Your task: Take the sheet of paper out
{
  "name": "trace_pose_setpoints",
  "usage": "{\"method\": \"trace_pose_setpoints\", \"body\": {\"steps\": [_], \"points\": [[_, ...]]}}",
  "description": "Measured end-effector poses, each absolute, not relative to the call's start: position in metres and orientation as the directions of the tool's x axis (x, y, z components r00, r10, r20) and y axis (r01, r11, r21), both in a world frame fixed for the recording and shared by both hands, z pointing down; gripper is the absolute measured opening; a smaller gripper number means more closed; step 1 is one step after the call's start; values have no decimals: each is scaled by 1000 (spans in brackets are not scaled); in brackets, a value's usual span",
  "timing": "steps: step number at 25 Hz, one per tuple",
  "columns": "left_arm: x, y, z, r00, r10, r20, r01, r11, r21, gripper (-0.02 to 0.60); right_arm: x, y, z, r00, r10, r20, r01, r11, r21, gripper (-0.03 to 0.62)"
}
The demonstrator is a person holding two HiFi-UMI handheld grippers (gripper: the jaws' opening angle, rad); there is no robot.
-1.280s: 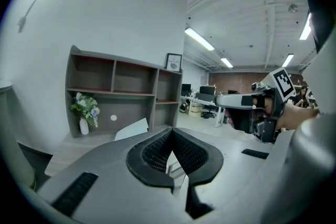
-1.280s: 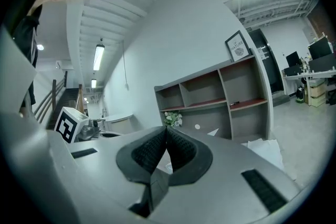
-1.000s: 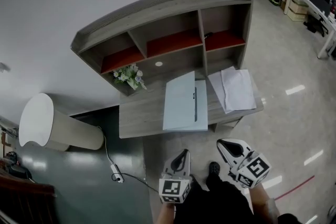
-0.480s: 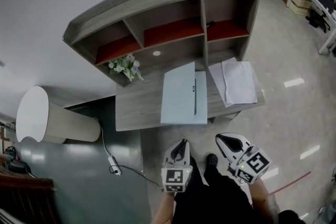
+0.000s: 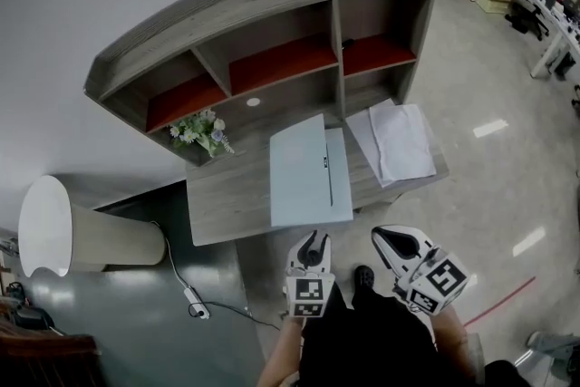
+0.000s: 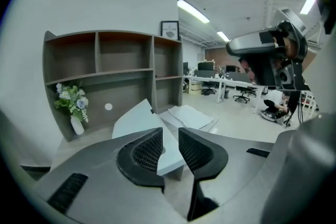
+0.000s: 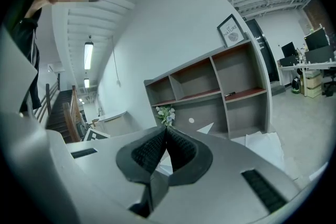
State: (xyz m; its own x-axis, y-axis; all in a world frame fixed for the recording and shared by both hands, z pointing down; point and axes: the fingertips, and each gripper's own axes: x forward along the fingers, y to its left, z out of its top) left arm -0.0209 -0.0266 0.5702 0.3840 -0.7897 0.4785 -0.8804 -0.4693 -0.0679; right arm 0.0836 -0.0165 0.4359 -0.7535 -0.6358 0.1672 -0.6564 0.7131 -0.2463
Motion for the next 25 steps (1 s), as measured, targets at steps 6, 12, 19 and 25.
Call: {"method": "trace_pose_setpoints", "body": {"steps": [6, 12, 19, 25], "points": [[-15, -52, 602, 419, -726, 545, -811, -570, -135, 146, 80, -34, 435, -699, -689, 193, -714, 658, -239, 13], [-12, -69, 634, 427, -681, 595, -712, -659, -244, 181, 74, -46, 440, -649, -728, 221, -760, 605, -239, 12], [-14, -81, 651, 455, -651, 608, -666, -702, -252, 177, 65, -55, 446, -603, -761, 240, -796, 554, -245, 12], [-17, -83, 648, 499, -633, 592, -656, -722, -219, 150, 57, -60, 449, -580, -775, 252, -812, 528, -248, 13]]}}
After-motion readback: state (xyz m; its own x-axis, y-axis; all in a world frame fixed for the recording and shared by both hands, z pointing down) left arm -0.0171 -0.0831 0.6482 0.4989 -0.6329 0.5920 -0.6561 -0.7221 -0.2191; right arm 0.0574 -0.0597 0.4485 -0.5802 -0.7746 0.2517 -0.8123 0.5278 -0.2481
